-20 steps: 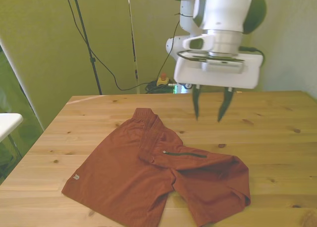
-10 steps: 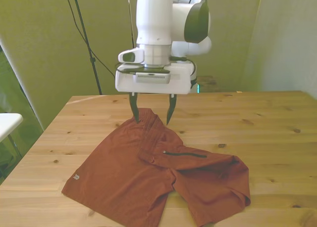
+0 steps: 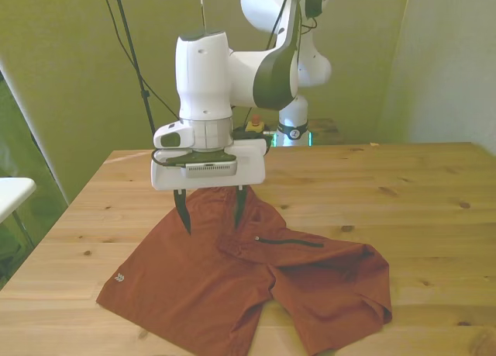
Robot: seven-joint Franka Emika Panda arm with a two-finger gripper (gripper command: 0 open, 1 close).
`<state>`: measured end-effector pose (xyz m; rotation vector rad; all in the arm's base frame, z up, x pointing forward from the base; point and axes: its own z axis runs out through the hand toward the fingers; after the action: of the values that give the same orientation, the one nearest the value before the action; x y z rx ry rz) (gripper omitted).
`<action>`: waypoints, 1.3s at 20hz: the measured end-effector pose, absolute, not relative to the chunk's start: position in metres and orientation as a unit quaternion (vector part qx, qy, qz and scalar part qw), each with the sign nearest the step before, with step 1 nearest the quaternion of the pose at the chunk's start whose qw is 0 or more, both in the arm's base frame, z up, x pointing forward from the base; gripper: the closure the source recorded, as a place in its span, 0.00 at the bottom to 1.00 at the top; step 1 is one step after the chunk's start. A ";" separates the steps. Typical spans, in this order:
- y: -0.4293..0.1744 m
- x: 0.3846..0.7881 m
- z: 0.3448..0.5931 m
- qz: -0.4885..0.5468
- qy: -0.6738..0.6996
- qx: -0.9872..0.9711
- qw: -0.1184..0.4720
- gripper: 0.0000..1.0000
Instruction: Unfold the shorts
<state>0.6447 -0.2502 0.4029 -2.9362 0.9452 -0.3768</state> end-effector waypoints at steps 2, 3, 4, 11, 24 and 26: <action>-0.249 0.651 0.393 -0.115 0.297 -0.948 0.017 0.00; -0.246 0.654 0.389 -0.109 0.294 -0.949 0.018 0.00; -0.243 0.657 0.384 -0.102 0.290 -0.951 0.019 0.00; -0.236 0.665 0.372 -0.072 0.282 -0.956 0.022 1.00; -0.237 0.675 0.364 -0.052 0.284 -0.957 0.021 1.00; -0.237 0.677 0.365 -0.047 0.286 -0.957 0.022 1.00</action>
<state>0.6767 -0.2370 0.3649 -2.9649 0.8848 -0.1466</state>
